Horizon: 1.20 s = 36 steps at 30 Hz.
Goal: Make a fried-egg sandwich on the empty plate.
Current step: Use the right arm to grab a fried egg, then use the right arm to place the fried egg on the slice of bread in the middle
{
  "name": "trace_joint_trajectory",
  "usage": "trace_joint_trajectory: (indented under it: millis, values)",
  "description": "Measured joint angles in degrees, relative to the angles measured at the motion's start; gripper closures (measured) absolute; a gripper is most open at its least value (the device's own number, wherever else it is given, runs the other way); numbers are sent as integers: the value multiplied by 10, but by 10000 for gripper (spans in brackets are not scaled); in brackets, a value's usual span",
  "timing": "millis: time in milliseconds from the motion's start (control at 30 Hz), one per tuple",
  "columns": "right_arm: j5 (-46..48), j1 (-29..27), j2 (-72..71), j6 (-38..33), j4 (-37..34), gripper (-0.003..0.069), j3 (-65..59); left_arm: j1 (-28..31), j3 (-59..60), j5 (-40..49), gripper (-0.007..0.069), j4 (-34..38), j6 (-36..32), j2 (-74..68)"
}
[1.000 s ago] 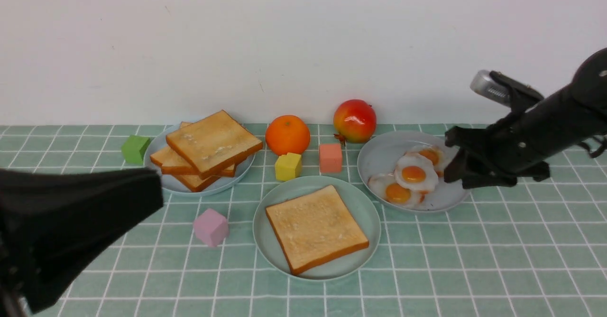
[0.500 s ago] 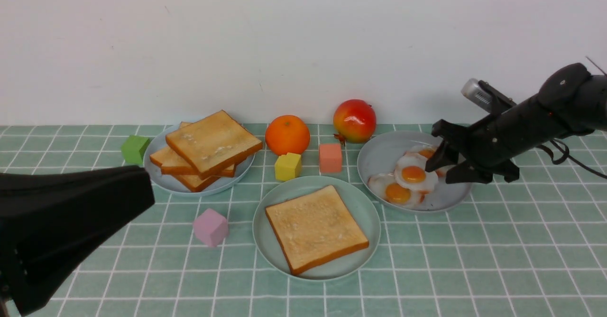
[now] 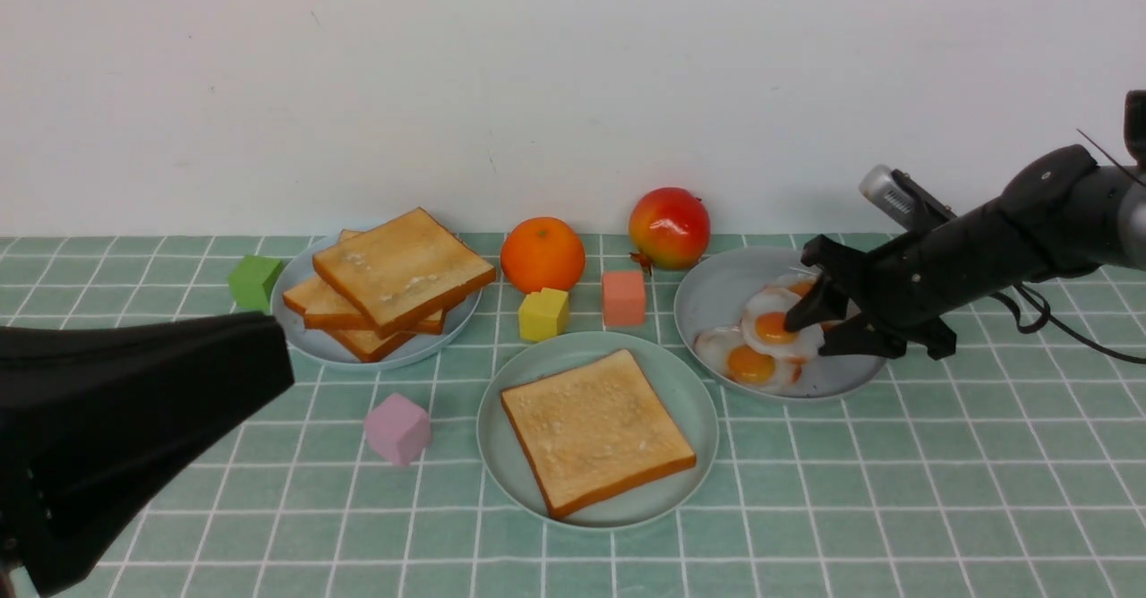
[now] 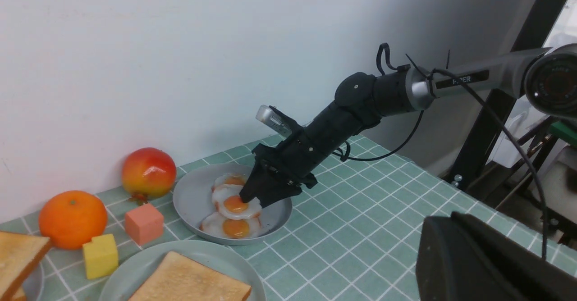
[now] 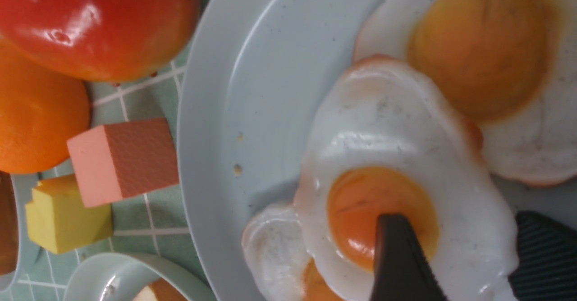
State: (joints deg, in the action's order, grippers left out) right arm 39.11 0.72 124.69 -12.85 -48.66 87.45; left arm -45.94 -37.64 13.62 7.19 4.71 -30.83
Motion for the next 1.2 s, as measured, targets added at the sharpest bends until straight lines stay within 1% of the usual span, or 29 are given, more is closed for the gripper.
trace_joint_trajectory:
  millis: [200, 267, 367, 433, 467, 500, 533, 567, 700, 767, 867, 1000, 1067, 1200]
  values:
    - [-2, 0, 5, -10, -4, 303, 2, 0, 0, 0, 638, 18, 0, 0]
    - [-2, 0, 6, -16, -5, 318, 3, 0, 0, 0, 638, 19, 1, 0]
    - [-5, 0, 7, -20, -5, 379, 3, 0, 0, 0, 638, 20, 1, 0]
    - [-7, -1, 8, -20, -3, 457, 3, 0, 0, 0, 637, 20, 1, 0]
    - [-7, -1, 8, -20, -3, 457, 3, 0, 0, 0, 637, 20, 1, 0]
    - [-11, -2, 9, -20, -8, 517, 3, 0, 0, 0, 637, 20, 1, 0]
    - [-11, -2, 9, -20, -8, 517, 3, 0, 0, 0, 637, 20, 1, 0]
    - [-10, -5, 9, -20, -14, 547, 4, 0, 0, 0, 637, 22, 1, 0]
    - [5, -15, 9, -26, -33, 554, 4, 0, 0, 0, 637, 22, 1, 0]
    - [21, -22, 5, -44, -41, 558, 4, 0, 0, 0, 637, 22, 1, 0]
    - [45, -34, -12, -77, -56, 594, 4, 0, 0, 0, 636, 22, 1, 0]
    - [68, -40, -38, -105, -66, 611, 4, 0, 0, 0, 636, 20, 1, 0]
    - [85, -41, -55, -123, -69, 615, 3, 0, 0, 6, 636, 8, 1, 0]
    - [106, -41, -83, -131, -71, 615, 2, 0, 0, 26, 634, -16, 1, 0]
